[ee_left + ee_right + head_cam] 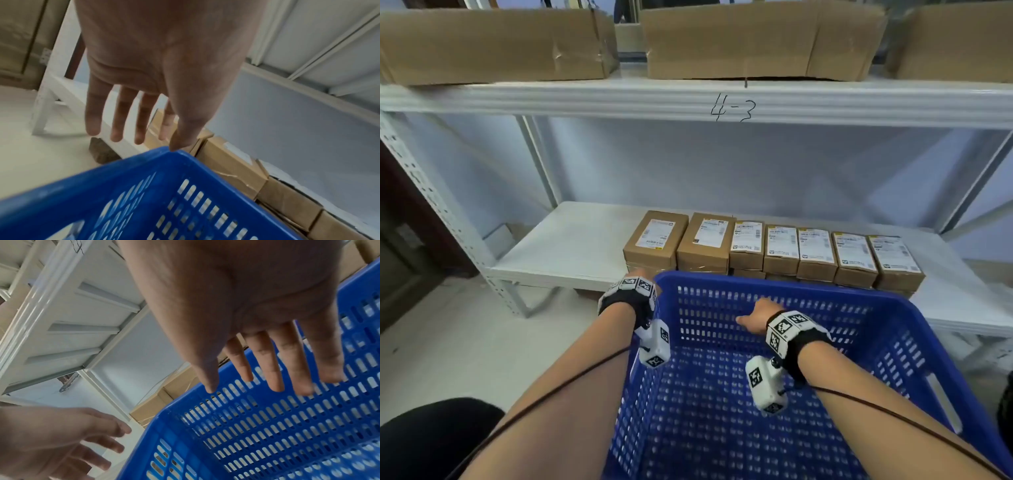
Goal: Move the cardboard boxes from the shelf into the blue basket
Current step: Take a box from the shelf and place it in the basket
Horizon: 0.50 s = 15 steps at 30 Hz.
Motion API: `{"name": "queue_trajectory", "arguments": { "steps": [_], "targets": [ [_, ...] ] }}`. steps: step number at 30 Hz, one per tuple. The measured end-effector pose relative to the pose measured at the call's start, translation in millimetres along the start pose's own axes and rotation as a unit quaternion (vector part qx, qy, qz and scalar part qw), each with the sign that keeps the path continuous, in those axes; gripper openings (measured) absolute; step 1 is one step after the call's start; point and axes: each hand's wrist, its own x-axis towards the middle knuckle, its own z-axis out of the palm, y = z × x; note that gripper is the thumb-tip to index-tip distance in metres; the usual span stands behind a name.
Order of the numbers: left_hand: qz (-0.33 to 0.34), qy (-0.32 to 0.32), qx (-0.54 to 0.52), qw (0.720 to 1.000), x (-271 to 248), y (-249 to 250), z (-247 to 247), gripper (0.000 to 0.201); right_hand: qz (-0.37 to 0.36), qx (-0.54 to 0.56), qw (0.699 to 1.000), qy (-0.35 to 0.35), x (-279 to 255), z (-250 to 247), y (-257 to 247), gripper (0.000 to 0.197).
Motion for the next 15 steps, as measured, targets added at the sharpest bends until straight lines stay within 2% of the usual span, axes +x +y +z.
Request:
{"name": "queue_trajectory", "arguments": {
  "steps": [3, 4, 7, 9, 12, 15],
  "targets": [
    [-0.018, -0.052, 0.033, 0.998, 35, -19, 28, 0.047, -0.014, 0.013, 0.999, -0.03, 6, -2, -18, 0.058],
    [-0.012, -0.067, 0.03, 0.997, 60, -29, 51, 0.058, -0.018, 0.02, 0.999, -0.024, 9, -5, -28, 0.053],
    [0.007, -0.063, 0.021, 0.998, 83, -46, 85, 0.079, -0.046, 0.021, 0.999, 0.01, 19, -22, -66, 0.044],
    [0.006, -0.066, 0.012, 0.998, 85, -52, 88, 0.076, -0.069, 0.017, 0.997, 0.04, 32, -31, -98, 0.038],
    [0.042, -0.085, 0.017, 0.995, 61, -43, 62, 0.047, -0.096, 0.014, 0.993, 0.068, 55, -40, -151, 0.031],
    [0.076, -0.118, 0.001, 0.99, 63, -42, 57, 0.05, -0.132, -0.023, 0.989, 0.07, 78, -40, -199, 0.041]
  ]
}}
